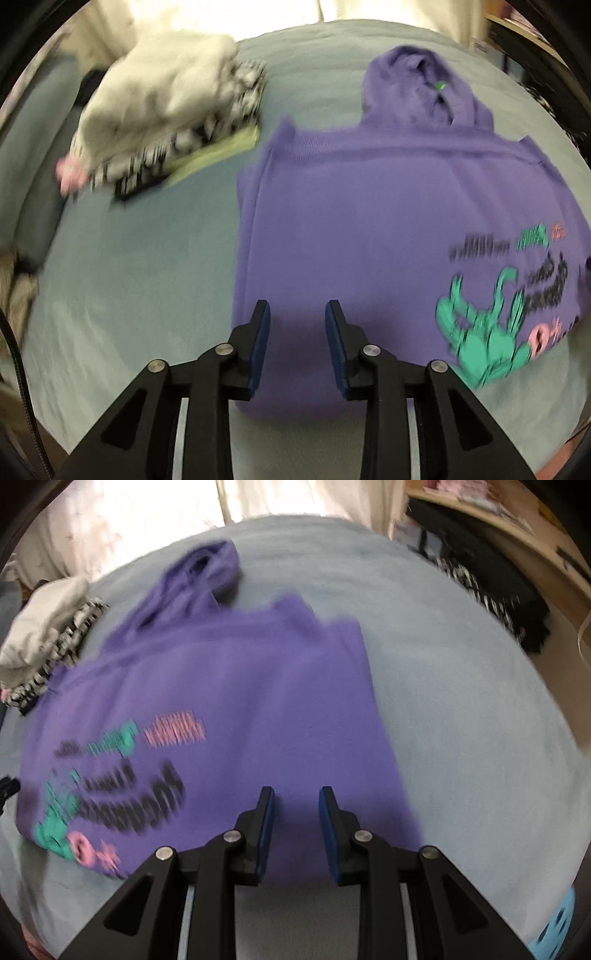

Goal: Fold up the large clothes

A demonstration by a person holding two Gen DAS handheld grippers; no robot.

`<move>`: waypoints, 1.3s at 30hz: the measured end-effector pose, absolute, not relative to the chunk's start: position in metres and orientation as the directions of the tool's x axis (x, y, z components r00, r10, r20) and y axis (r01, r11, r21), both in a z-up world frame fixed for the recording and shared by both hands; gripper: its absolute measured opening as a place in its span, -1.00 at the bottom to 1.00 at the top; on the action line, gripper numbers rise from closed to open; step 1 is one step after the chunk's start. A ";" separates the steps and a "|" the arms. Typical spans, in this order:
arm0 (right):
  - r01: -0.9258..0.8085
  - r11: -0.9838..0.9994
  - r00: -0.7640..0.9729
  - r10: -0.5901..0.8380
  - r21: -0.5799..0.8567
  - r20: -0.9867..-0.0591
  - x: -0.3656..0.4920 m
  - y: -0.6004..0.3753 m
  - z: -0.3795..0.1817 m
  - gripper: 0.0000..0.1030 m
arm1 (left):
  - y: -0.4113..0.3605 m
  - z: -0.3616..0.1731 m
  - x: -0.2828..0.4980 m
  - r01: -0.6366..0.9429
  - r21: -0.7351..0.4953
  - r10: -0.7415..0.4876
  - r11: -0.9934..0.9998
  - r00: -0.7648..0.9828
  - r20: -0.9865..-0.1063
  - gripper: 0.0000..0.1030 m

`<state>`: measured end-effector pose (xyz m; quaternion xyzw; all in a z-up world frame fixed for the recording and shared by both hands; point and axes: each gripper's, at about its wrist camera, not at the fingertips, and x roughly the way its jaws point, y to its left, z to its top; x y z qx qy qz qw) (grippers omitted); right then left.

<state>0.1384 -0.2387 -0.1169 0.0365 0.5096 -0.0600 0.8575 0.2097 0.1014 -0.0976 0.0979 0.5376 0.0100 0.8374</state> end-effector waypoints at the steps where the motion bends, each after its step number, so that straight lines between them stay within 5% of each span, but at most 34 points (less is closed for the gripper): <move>1: 0.127 0.992 0.485 -0.066 -0.004 -0.872 0.145 -0.238 -0.110 -0.52 | 0.100 -0.089 0.224 0.110 0.178 0.114 0.978 0.432 -0.895 -0.31; 13: 0.010 0.983 0.567 0.147 0.184 -0.811 0.334 -0.235 -0.046 -0.52 | 0.038 -0.061 0.438 0.272 0.071 -0.060 0.960 0.443 -0.894 -0.05; 19: 0.019 0.943 0.513 0.277 0.333 -0.813 0.433 -0.224 -0.072 -0.52 | 0.007 -0.098 0.527 0.265 0.029 -0.083 0.964 0.403 -0.911 -0.03; 28: 0.087 0.949 0.455 0.234 0.304 -0.859 0.502 -0.219 -0.124 -0.51 | -0.015 -0.148 0.583 0.293 0.019 -0.083 0.956 0.331 -0.940 -0.01; 39: 0.135 0.960 0.419 0.171 0.247 -0.892 0.501 -0.259 -0.157 -0.51 | -0.013 -0.181 0.607 0.250 0.029 -0.062 0.968 0.349 -0.935 0.67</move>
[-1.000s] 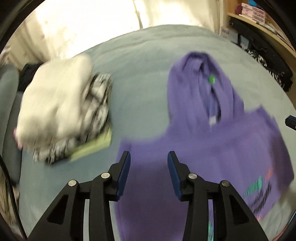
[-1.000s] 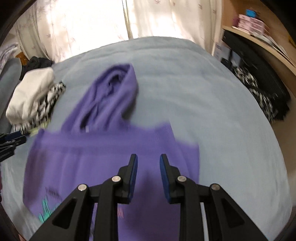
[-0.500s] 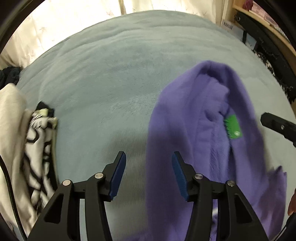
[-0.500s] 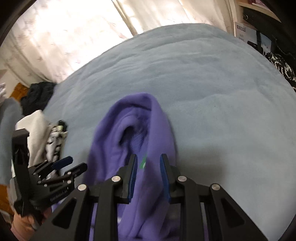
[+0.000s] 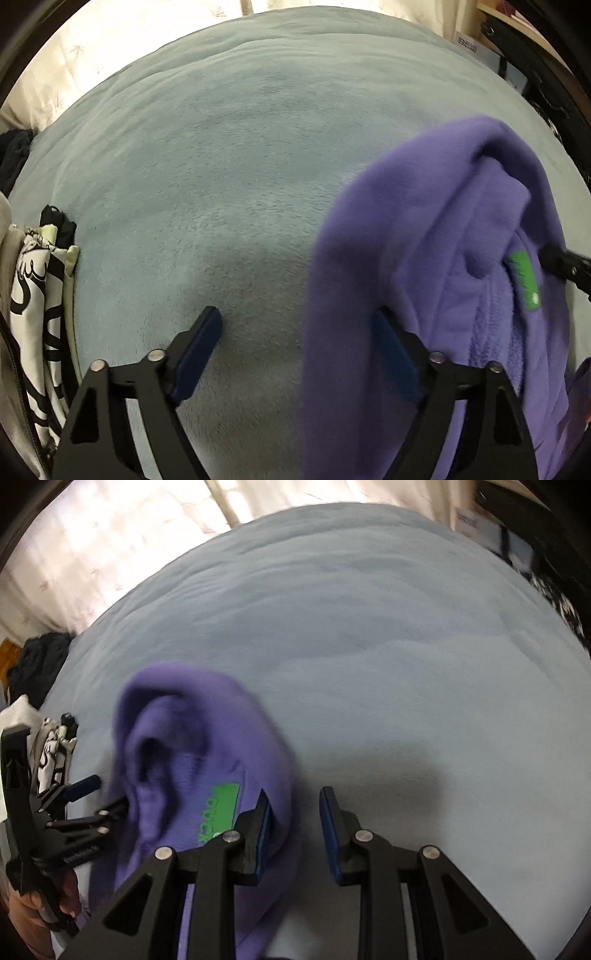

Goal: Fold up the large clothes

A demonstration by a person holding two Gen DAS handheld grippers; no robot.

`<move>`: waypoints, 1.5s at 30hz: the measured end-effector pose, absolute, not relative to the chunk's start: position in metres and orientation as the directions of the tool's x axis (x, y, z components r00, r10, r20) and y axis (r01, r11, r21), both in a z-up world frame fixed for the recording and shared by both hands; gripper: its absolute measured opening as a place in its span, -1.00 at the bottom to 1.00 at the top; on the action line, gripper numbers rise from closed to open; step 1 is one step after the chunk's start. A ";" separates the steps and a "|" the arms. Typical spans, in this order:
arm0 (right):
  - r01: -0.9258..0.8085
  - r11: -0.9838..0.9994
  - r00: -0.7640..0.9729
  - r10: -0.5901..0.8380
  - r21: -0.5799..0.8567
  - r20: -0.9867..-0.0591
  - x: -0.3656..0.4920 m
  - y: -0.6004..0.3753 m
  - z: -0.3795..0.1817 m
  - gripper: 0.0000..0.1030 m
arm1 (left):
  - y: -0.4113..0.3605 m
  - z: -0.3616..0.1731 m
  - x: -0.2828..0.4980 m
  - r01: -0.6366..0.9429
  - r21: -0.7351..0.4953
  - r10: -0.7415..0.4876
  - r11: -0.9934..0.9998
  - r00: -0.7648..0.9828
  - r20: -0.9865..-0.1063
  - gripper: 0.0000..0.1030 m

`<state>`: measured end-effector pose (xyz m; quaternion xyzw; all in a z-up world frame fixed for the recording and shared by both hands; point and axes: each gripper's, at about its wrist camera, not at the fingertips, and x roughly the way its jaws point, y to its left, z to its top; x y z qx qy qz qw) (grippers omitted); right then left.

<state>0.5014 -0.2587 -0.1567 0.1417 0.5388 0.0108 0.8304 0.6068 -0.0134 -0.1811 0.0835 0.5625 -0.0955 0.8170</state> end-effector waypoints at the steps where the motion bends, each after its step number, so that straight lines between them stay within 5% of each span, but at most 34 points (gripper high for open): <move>1: 0.139 0.955 0.413 0.186 0.264 -0.891 0.500 -0.264 -0.159 -0.47 | -0.011 -0.182 0.608 0.246 0.021 -0.068 0.969 0.349 -0.935 0.67; 6: 0.145 0.909 0.421 0.301 0.391 -0.856 0.502 -0.276 -0.162 -0.38 | -0.004 -0.180 0.612 0.246 0.021 -0.073 0.969 0.369 -0.927 0.68; 13: 0.108 0.914 0.424 0.314 0.391 -0.849 0.514 -0.254 -0.173 -0.38 | -0.001 -0.187 0.633 0.228 -0.033 -0.118 0.973 0.371 -0.921 0.67; 14: 0.107 0.911 0.434 0.318 0.399 -0.843 0.514 -0.254 -0.173 -0.38 | 0.000 -0.188 0.632 0.243 -0.052 -0.142 0.969 0.368 -0.919 0.28; 15: 0.105 0.907 0.443 0.325 0.408 -0.836 0.514 -0.254 -0.173 -0.39 | -0.003 -0.188 0.630 0.281 -0.080 -0.184 0.956 0.365 -0.913 -0.44; 16: 0.099 0.903 0.453 0.333 0.418 -0.827 0.513 -0.255 -0.172 -0.48 | -0.008 -0.187 0.628 0.322 -0.105 -0.223 0.941 0.356 -0.907 -0.79; 17: 0.091 0.903 0.456 0.337 0.420 -0.824 0.512 -0.256 -0.171 -0.71 | -0.016 -0.185 0.624 0.345 -0.082 -0.213 0.935 0.362 -0.908 -0.91; 19: 0.075 0.911 0.472 0.325 0.405 -0.819 0.509 -0.257 -0.165 -0.86 | -0.024 -0.179 0.618 0.364 0.001 -0.158 0.931 0.407 -0.900 -0.94; 26: -0.037 0.922 0.571 0.337 0.386 -0.749 0.476 -0.256 -0.109 -0.89 | 0.013 -0.109 0.578 0.305 0.042 -0.127 0.951 0.512 -0.849 -0.96; 31: -0.205 0.908 0.643 0.407 0.366 -0.649 0.416 -0.241 -0.046 -0.89 | 0.060 -0.030 0.495 0.297 -0.011 -0.194 0.955 0.594 -0.781 -0.96; 36: -0.345 0.898 0.668 0.440 0.274 -0.601 0.320 -0.216 -0.012 -0.88 | 0.084 -0.007 0.381 0.333 -0.063 -0.258 0.941 0.584 -0.770 -0.95; 40: -0.386 0.911 0.651 0.378 0.142 -0.658 0.244 -0.204 -0.032 -0.79 | 0.094 -0.037 0.295 0.363 -0.097 -0.286 0.927 0.516 -0.807 -0.95; 45: -0.354 0.935 0.482 0.174 -0.009 -0.859 0.172 -0.199 -0.111 -0.62 | 0.113 -0.107 0.216 0.283 -0.156 -0.260 0.946 0.382 -0.887 -0.94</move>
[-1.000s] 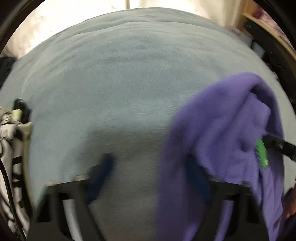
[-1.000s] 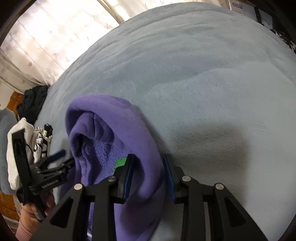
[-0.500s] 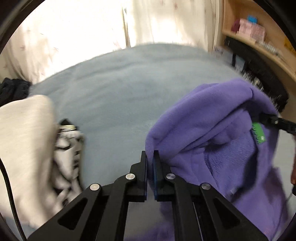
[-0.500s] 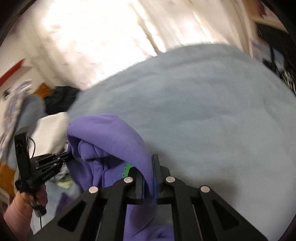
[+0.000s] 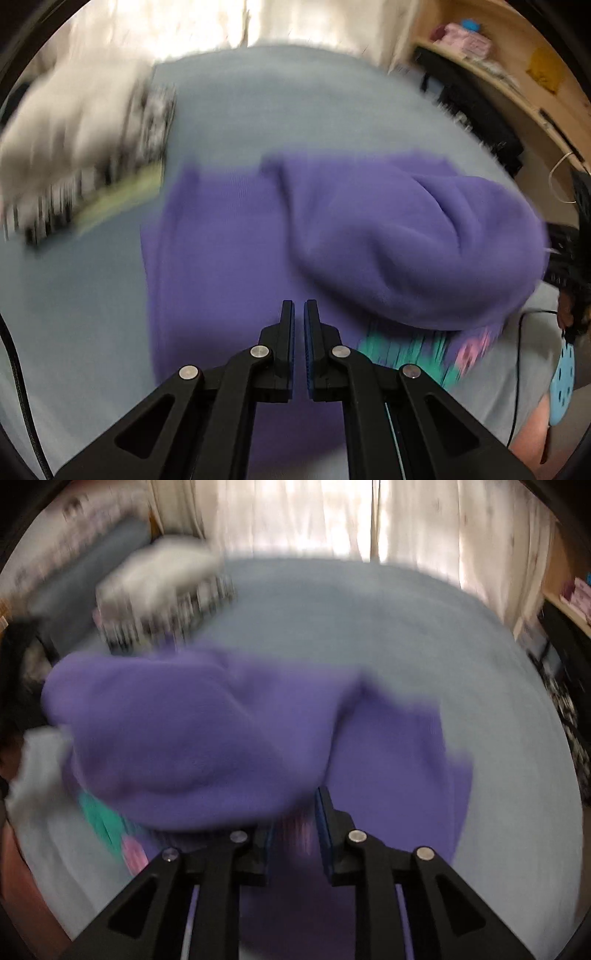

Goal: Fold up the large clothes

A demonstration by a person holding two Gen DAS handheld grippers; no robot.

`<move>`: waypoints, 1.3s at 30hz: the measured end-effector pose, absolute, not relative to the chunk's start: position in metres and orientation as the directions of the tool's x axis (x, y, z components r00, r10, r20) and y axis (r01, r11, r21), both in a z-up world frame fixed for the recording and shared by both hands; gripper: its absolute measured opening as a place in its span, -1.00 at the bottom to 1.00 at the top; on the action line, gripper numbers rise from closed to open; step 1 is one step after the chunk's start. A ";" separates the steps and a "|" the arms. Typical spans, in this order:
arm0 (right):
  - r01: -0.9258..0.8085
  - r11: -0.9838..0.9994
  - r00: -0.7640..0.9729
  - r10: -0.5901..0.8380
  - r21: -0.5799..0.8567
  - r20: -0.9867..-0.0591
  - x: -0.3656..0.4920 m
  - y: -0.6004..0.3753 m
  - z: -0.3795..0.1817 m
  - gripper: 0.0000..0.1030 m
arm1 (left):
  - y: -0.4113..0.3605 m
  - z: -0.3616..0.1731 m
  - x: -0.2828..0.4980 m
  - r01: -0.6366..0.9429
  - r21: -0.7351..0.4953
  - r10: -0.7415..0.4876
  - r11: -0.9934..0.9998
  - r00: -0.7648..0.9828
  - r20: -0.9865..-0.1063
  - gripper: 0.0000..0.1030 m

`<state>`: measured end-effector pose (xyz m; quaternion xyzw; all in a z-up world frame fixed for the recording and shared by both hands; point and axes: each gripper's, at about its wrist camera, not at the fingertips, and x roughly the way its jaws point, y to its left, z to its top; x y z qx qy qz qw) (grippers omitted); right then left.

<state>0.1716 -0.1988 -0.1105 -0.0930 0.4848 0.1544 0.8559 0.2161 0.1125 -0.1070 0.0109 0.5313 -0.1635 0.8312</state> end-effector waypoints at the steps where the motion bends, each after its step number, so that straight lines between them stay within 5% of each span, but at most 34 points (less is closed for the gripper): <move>1: -0.346 0.938 0.461 0.154 -0.017 -0.874 0.159 -0.201 -0.123 -0.62 | 0.116 -0.121 0.204 0.259 -0.147 -0.236 0.955 0.356 -0.904 -0.94; 6: -0.255 0.963 0.407 0.189 0.088 -0.894 0.118 -0.218 -0.143 -0.62 | 0.135 -0.130 0.163 0.205 -0.172 -0.237 0.963 0.350 -0.906 -0.84; 9: -0.197 0.954 0.401 0.287 0.224 -0.870 0.104 -0.225 -0.130 -0.60 | 0.145 -0.110 0.153 0.185 -0.308 -0.355 0.933 0.337 -0.872 -0.54; 13: -0.188 0.930 0.422 0.368 0.317 -0.829 0.082 -0.221 -0.109 -0.50 | 0.145 -0.084 0.138 0.200 -0.403 -0.449 0.893 0.361 -0.817 -0.47; 15: -0.200 0.909 0.429 0.418 0.367 -0.801 0.073 -0.217 -0.100 -0.31 | 0.142 -0.072 0.130 0.217 -0.455 -0.504 0.864 0.372 -0.780 -0.19; 17: -0.204 0.888 0.436 0.459 0.412 -0.774 0.070 -0.217 -0.097 0.25 | 0.142 -0.069 0.131 0.218 -0.511 -0.555 0.831 0.382 -0.739 -0.01; 19: -0.179 0.871 0.443 0.486 0.457 -0.753 0.076 -0.216 -0.100 0.37 | 0.135 -0.072 0.133 0.209 -0.570 -0.603 0.794 0.382 -0.700 0.00; 25: -0.062 0.752 0.446 0.609 0.656 -0.656 0.114 -0.218 -0.134 0.37 | 0.118 -0.109 0.170 0.107 -0.678 -0.664 0.727 0.359 -0.655 -0.01; 34: 0.024 0.651 0.519 0.640 0.759 -0.566 0.154 -0.211 -0.170 0.36 | 0.103 -0.164 0.211 0.062 -0.750 -0.698 0.659 0.422 -0.579 0.00; 36: 0.018 0.672 0.531 0.621 0.740 -0.577 0.155 -0.205 -0.169 0.26 | 0.102 -0.168 0.214 0.053 -0.768 -0.705 0.638 0.441 -0.555 0.00; 37: 0.008 0.683 0.530 0.616 0.730 -0.582 0.156 -0.203 -0.168 0.03 | 0.101 -0.168 0.215 0.047 -0.775 -0.706 0.630 0.450 -0.546 -0.01; 39: -0.005 0.680 0.516 0.630 0.733 -0.581 0.157 -0.199 -0.166 -0.45 | 0.098 -0.161 0.214 0.041 -0.775 -0.695 0.630 0.477 -0.539 -0.37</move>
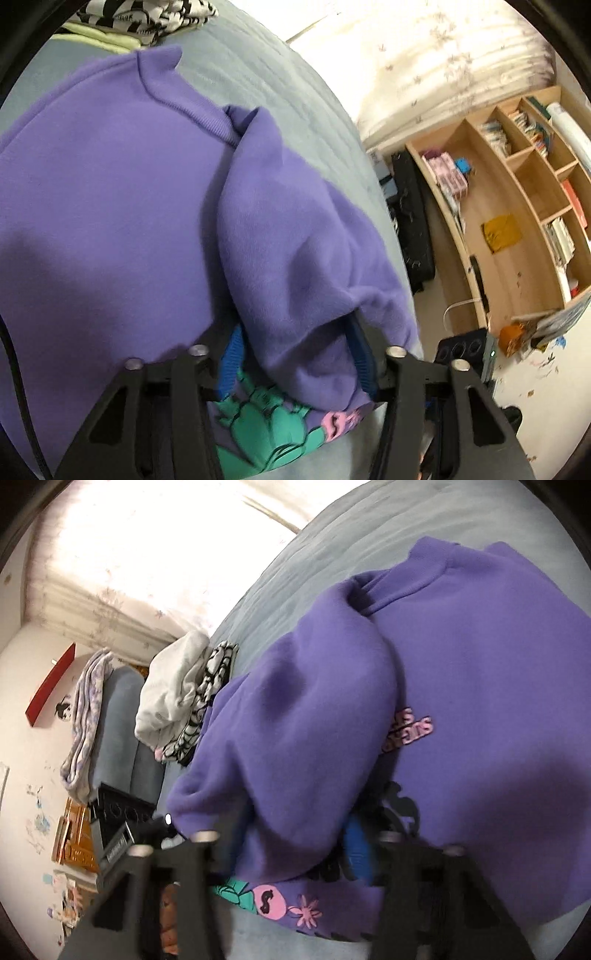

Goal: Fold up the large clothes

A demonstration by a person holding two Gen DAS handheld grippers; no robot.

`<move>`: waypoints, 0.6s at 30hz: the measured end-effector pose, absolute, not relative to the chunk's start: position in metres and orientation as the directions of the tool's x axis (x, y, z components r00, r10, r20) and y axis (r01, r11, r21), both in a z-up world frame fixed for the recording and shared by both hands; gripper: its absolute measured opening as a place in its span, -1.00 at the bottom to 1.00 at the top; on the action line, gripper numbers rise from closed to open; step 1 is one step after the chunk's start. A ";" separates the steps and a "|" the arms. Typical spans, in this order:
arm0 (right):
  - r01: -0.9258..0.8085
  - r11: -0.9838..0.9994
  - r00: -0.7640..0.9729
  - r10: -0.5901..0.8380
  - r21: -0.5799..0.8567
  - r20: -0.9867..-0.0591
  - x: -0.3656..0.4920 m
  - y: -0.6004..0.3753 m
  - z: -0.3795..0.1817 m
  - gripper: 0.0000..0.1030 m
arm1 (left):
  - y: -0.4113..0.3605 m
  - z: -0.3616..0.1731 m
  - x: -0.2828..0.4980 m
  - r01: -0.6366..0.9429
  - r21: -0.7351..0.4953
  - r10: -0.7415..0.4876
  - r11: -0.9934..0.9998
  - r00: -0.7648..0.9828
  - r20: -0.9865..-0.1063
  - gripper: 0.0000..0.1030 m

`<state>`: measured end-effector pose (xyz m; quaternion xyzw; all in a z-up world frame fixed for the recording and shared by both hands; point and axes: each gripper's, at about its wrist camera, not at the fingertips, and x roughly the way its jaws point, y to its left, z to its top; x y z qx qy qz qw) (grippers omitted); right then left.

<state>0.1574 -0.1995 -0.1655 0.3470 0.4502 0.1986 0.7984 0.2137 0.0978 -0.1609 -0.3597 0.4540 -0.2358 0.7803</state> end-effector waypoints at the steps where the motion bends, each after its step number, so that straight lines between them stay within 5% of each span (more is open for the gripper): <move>1: -0.001 0.669 0.514 0.638 0.744 -0.573 0.157 -0.199 -0.163 -0.69 | 0.095 -0.154 0.212 0.044 -0.761 -0.676 0.647 0.494 -0.546 -0.47; 3: 0.014 0.664 0.527 0.631 0.748 -0.570 0.155 -0.198 -0.154 -0.72 | 0.091 -0.136 0.208 0.031 -0.706 -0.610 0.707 0.531 -0.588 -0.72; 6: 0.062 0.641 0.510 0.639 0.765 -0.576 0.151 -0.197 -0.147 -0.75 | 0.082 -0.111 0.200 -0.013 -0.571 -0.480 0.821 0.525 -0.703 -0.79; 11: 0.168 0.763 0.453 0.502 0.624 -0.736 0.142 -0.189 -0.172 -0.78 | 0.059 -0.134 0.189 -0.019 -0.250 -0.227 0.968 0.364 -0.903 -0.80; 15: 0.114 0.832 0.497 0.426 0.543 -0.756 0.132 -0.174 -0.177 -0.77 | 0.057 -0.151 0.178 0.000 -0.204 -0.187 0.979 0.403 -0.896 -0.76; 18: 0.063 0.873 0.504 0.390 0.483 -0.771 0.126 -0.169 -0.160 -0.57 | 0.058 -0.140 0.165 0.035 -0.207 -0.200 0.978 0.446 -0.872 -0.59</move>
